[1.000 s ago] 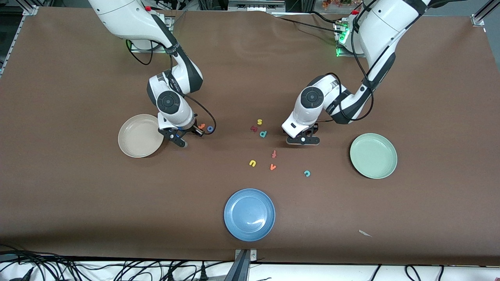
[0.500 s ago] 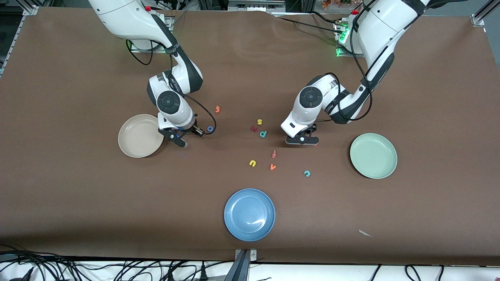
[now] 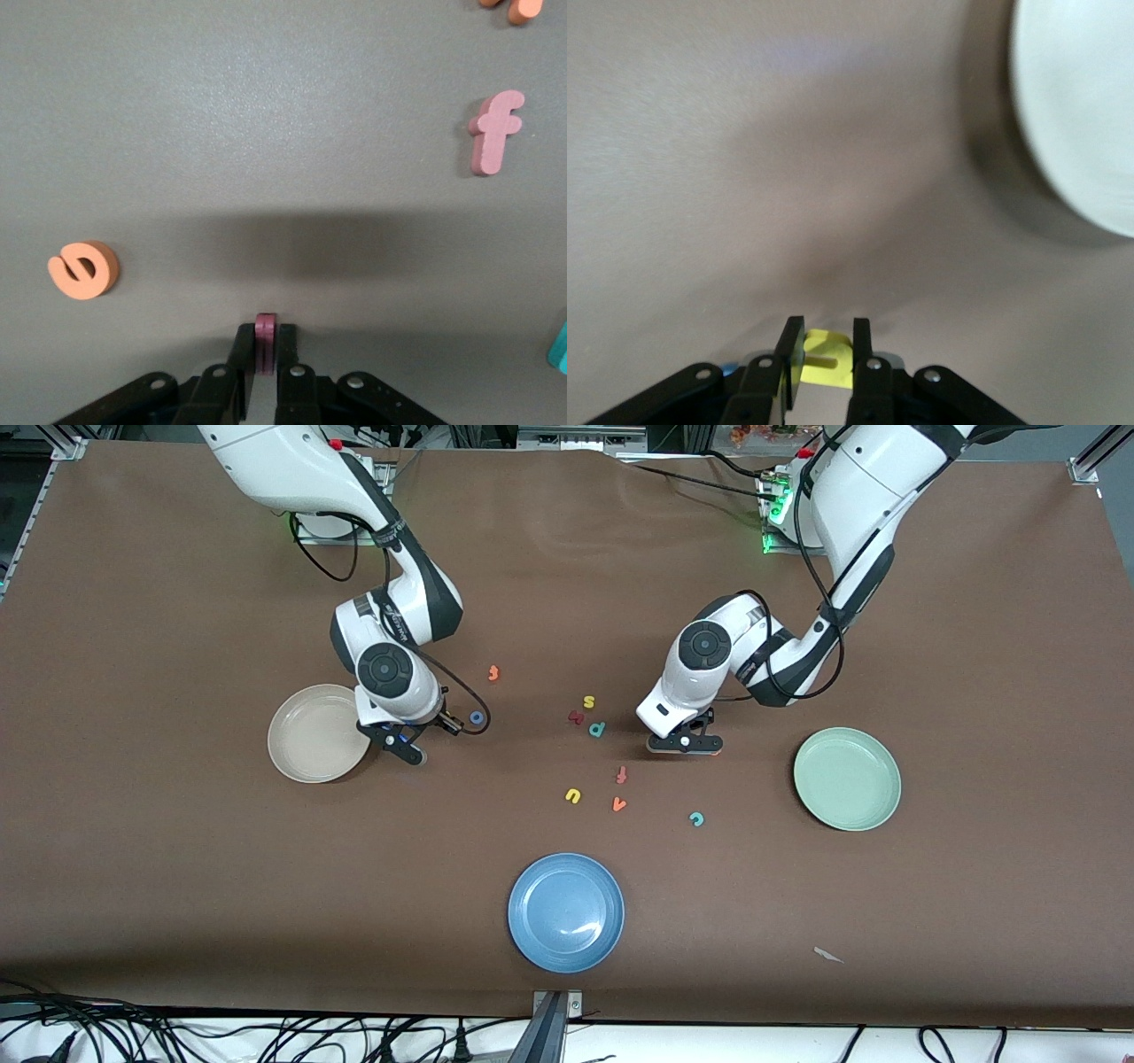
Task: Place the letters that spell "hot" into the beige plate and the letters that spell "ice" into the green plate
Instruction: 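Grasp the yellow n with the right gripper while the left gripper grasps the maroon piece, then place the yellow n on the beige plate while the left gripper places the maroon piece, then grasp the orange f with the right gripper while the left gripper grasps the orange e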
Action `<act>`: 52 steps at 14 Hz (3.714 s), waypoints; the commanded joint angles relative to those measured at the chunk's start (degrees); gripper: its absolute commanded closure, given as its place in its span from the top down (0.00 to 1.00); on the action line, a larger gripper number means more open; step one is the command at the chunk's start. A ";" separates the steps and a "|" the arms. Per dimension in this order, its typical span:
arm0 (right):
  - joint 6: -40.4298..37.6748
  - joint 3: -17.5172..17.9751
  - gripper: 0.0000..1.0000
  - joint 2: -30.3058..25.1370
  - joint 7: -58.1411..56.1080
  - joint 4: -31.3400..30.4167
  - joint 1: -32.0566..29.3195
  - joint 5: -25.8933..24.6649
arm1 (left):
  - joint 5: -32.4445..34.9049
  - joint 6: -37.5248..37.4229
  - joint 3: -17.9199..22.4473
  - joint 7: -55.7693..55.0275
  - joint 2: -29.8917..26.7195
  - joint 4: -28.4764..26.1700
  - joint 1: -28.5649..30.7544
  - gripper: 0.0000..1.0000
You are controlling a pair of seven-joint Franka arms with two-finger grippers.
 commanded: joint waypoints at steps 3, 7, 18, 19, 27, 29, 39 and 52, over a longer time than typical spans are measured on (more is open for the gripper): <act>-13.65 -4.72 0.20 -0.22 -12.49 8.23 -1.53 0.63 | 1.94 -0.99 0.21 -1.45 0.34 0.83 0.53 0.01; -15.07 -13.33 0.20 -0.75 -30.15 8.16 -1.53 0.72 | 0.53 -5.01 -0.05 -1.54 -1.51 2.93 3.08 0.00; -9.80 -16.51 0.57 4.44 -49.26 6.13 -8.21 0.81 | -1.23 -16.53 -1.11 19.00 -6.52 5.66 17.40 0.00; -9.71 -16.51 0.87 4.35 -49.18 6.22 -8.21 0.81 | -1.23 -17.76 -1.02 21.46 -6.61 5.75 18.28 0.00; -17.17 -10.56 0.99 -3.02 -39.12 6.84 -7.07 0.90 | 1.49 -19.18 -0.41 43.88 -5.03 6.89 27.33 0.00; -18.50 -5.64 0.99 -4.43 -30.50 6.66 -7.07 0.90 | 1.59 -19.00 -0.41 44.25 -4.68 6.98 27.78 0.20; -6.32 15.55 0.95 -5.32 0.20 -0.97 -7.07 0.90 | -2.35 -18.83 -1.11 29.07 -4.67 7.51 23.31 1.00; 20.78 18.64 0.77 -5.06 3.82 -19.18 -5.32 0.46 | -7.56 -1.36 -0.76 8.85 -1.42 2.42 11.88 1.00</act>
